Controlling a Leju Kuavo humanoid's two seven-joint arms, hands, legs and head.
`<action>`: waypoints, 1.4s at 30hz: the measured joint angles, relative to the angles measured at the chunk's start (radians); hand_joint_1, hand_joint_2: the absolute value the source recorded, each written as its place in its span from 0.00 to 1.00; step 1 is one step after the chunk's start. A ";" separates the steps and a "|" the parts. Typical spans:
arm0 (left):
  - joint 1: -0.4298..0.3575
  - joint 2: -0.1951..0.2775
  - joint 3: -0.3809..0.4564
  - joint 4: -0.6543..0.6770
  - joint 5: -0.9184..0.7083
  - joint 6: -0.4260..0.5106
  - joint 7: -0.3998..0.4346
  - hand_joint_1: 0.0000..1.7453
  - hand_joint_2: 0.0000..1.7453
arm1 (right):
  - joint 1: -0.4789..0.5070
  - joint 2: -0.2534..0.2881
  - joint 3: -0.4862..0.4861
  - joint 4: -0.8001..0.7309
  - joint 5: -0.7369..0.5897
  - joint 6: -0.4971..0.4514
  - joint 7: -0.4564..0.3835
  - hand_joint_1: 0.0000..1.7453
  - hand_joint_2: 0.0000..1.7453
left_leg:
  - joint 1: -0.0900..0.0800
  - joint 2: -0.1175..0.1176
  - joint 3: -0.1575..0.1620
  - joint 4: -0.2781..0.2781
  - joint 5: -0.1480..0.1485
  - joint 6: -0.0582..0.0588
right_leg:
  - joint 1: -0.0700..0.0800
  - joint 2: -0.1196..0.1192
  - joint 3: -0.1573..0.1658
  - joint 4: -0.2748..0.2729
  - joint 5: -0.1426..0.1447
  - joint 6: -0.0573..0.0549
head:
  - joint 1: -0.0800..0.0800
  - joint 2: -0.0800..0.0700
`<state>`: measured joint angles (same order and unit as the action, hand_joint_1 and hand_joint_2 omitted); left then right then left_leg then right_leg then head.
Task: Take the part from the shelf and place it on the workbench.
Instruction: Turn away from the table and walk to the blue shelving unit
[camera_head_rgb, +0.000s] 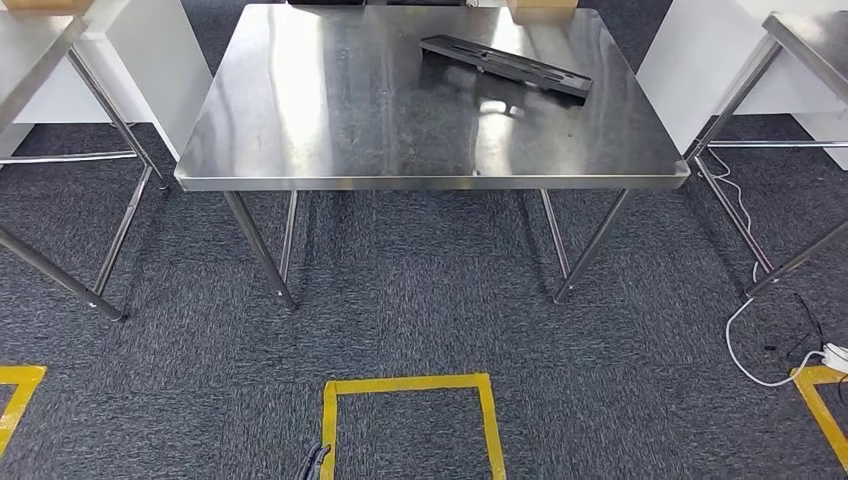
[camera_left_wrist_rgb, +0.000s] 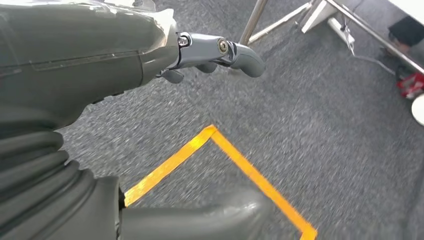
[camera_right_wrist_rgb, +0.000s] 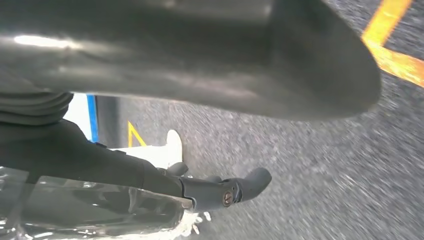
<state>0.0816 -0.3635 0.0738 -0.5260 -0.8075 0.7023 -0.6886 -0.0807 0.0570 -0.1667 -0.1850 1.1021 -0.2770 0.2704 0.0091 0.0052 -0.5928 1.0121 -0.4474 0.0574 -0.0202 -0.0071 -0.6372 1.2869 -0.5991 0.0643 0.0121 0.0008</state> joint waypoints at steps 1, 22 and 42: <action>-0.002 0.000 0.000 0.005 0.000 0.000 0.000 0.00 0.00 | 0.000 0.000 0.000 0.000 -0.001 0.001 0.000 0.00 0.00 | 0.000 0.001 -0.014 0.000 0.012 -0.003 | -0.002 0.000 0.031 -0.026 0.028 0.012 | 0.000 0.000; -0.022 0.003 -0.030 0.030 -0.005 0.001 0.000 0.00 0.00 | -0.004 0.011 -0.004 0.002 -0.022 0.010 -0.028 0.00 0.00 | -0.005 -0.009 0.145 -0.018 -0.110 -0.036 | 0.016 -0.012 0.032 -0.284 0.195 -0.038 | -0.011 0.000; -0.040 0.055 -0.291 0.048 0.226 0.001 0.000 0.00 0.00 | 0.005 -0.005 -0.013 0.005 -0.016 0.033 -0.067 0.00 0.00 | 0.003 0.003 -0.111 0.107 -0.051 -0.052 | 0.000 -0.004 0.200 -0.335 0.067 -0.069 | -0.014 0.000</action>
<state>0.0414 -0.3083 -0.2171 -0.4782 -0.5818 0.7033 -0.6889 -0.0755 0.0519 -0.1799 -0.1797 1.0860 -0.2439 0.2030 0.0117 0.0080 -0.7034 1.1192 -0.4981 0.0052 -0.0200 -0.0106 -0.4371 0.9515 -0.5320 -0.0046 -0.0018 0.0008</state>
